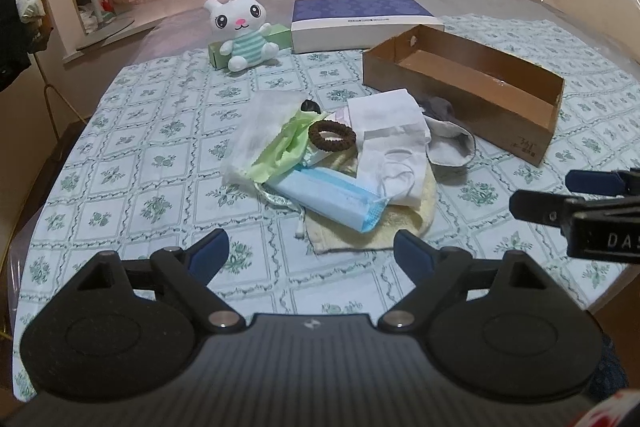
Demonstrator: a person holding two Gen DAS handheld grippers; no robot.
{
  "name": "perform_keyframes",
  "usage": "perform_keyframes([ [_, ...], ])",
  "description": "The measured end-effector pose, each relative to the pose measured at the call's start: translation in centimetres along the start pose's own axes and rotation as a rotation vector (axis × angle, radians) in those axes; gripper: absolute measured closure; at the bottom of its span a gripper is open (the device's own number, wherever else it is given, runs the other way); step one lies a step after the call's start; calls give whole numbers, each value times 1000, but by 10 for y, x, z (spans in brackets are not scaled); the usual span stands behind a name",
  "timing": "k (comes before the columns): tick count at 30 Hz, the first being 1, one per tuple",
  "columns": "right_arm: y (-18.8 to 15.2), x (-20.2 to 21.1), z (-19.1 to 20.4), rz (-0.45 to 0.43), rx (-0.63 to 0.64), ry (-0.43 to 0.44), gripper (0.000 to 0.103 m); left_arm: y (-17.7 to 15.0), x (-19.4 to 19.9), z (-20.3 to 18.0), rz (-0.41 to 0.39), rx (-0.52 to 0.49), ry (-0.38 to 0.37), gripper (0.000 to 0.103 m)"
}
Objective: Organize soft objects
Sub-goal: 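Close the right gripper on the grey mask while the left gripper grasps the brown hair tie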
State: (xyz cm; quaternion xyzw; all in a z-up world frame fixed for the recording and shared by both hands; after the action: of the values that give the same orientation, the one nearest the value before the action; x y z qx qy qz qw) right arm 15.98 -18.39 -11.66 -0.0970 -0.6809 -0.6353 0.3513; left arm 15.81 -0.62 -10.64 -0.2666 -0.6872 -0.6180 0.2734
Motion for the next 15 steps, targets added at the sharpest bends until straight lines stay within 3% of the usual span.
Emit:
perform_keyframes([
  [5, 11, -24, -4, -4, 4, 15, 40, 10, -20, 0, 8, -1, -5, 23],
  [11, 22, -53, -8, -7, -2, 39, 50, 20, -44, 0, 16, 9, -12, 26],
  [15, 26, -68, -14, 0, -9, 37, 51, 23, -59, -1, 26, 13, -17, 28],
])
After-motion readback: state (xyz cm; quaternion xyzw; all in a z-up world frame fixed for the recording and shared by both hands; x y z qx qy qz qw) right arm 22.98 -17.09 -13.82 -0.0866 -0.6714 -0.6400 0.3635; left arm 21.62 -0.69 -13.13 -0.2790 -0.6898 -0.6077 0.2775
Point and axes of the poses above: each gripper's, at about its wrist camera, not at the fingertips, and x roughly against the way its jaws point, z to its left, y to its top, the point moved 10 cm from there along -x, roughly the way its jaws point, and after that the axes turned 15 degrees about x, right-handed, at the moved point
